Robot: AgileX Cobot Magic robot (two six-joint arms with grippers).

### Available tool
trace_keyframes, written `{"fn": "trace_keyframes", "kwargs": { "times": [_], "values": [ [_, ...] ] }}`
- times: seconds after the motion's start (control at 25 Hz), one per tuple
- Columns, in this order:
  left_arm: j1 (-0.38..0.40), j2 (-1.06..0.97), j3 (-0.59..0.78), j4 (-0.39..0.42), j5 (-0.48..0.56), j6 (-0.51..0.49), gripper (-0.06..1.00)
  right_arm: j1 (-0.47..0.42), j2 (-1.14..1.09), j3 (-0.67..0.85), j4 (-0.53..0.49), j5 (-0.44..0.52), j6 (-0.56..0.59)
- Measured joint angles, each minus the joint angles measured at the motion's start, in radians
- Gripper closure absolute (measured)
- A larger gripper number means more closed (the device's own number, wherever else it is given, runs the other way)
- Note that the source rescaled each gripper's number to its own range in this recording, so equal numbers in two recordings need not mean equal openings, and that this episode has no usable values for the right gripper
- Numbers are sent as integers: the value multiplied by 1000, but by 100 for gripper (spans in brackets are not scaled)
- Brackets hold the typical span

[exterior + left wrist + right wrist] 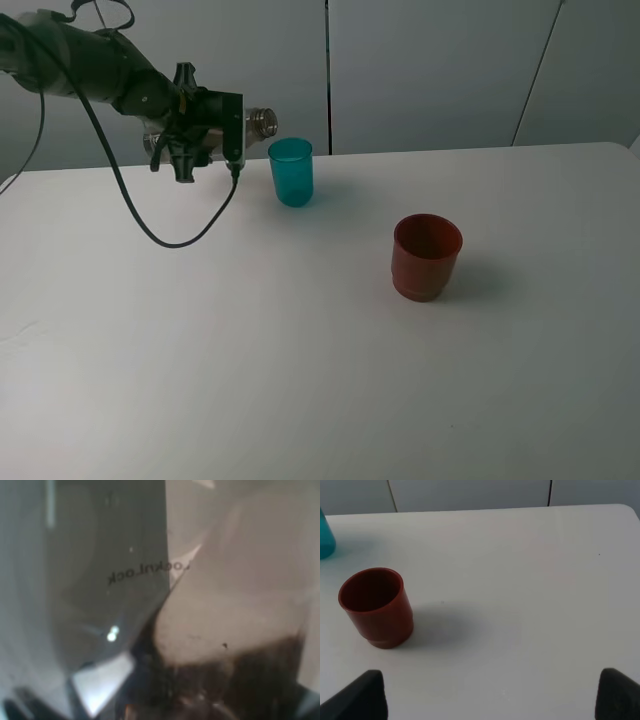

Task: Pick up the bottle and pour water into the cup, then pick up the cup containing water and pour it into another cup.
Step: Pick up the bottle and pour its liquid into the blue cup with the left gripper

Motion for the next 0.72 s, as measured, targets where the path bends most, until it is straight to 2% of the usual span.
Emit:
{"fn": "trace_keyframes", "kwargs": {
  "times": [0.24,0.72],
  "values": [
    [-10,2,-8,94,39,-67,92,0,0,0,0,0,0],
    [-16,2,-12,145,48,-75,92,0,0,0,0,0,-6]
  ]
}}
